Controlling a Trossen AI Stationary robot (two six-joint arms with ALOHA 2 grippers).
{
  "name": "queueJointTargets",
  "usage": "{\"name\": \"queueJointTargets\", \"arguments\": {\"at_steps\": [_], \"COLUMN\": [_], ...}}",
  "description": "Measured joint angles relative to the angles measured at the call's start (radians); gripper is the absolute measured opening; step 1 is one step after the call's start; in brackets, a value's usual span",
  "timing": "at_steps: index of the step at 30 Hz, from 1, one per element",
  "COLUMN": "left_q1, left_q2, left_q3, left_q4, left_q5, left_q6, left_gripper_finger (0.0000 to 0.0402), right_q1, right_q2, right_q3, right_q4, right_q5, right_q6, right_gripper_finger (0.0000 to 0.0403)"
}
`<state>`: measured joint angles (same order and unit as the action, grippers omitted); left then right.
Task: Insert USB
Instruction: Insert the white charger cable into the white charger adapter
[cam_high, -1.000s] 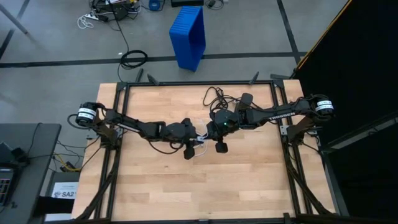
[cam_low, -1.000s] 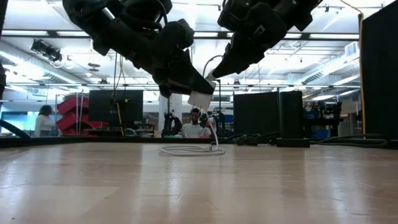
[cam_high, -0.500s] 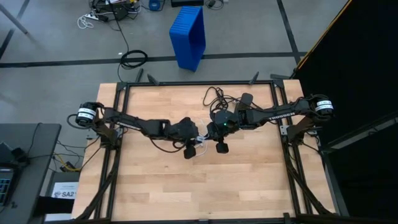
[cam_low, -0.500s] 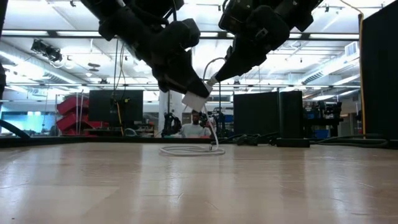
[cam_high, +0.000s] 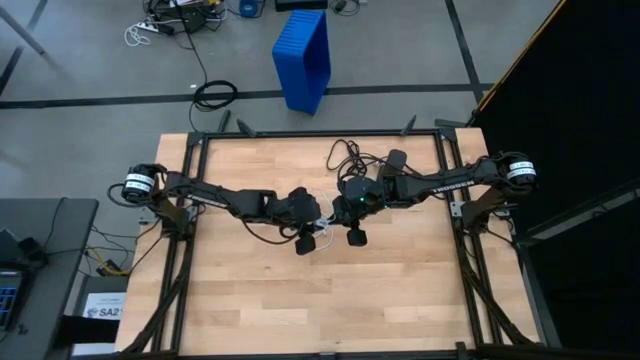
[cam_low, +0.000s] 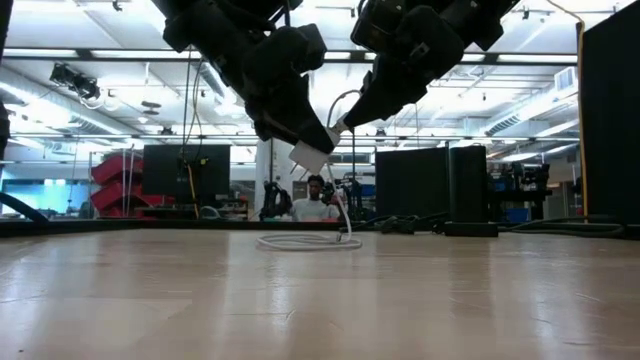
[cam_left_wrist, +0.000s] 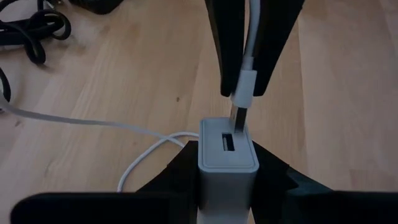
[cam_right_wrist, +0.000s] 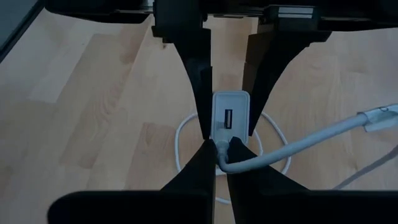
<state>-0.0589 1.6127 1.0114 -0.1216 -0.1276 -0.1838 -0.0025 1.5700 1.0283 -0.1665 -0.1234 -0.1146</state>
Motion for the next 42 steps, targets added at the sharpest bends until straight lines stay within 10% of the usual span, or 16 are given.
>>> {"name": "queueJointTargets", "arguments": {"at_steps": [23, 35, 42], "left_q1": [0.012, 0.069, 0.109], "left_q2": [0.015, 0.015, 0.018], "left_q3": [-0.11, -0.045, -0.047], "left_q4": [-0.041, -0.639, -0.687], "left_q5": [-0.089, -0.02, 0.114], "left_q6": [-0.042, -0.141, -0.086], "left_gripper_finger": [0.0075, 0.0075, 0.0081], "right_q1": [0.003, 0.003, 0.0], "right_q2": [0.0, 0.0, 0.0], "right_q3": [0.0, 0.0, 0.0], "right_q4": [-0.163, -0.12, -0.108], "right_q5": [0.153, 0.15, 0.147], "right_q6": [0.025, 0.034, 0.028], "right_gripper_finger": [0.0, 0.0, 0.0]}}
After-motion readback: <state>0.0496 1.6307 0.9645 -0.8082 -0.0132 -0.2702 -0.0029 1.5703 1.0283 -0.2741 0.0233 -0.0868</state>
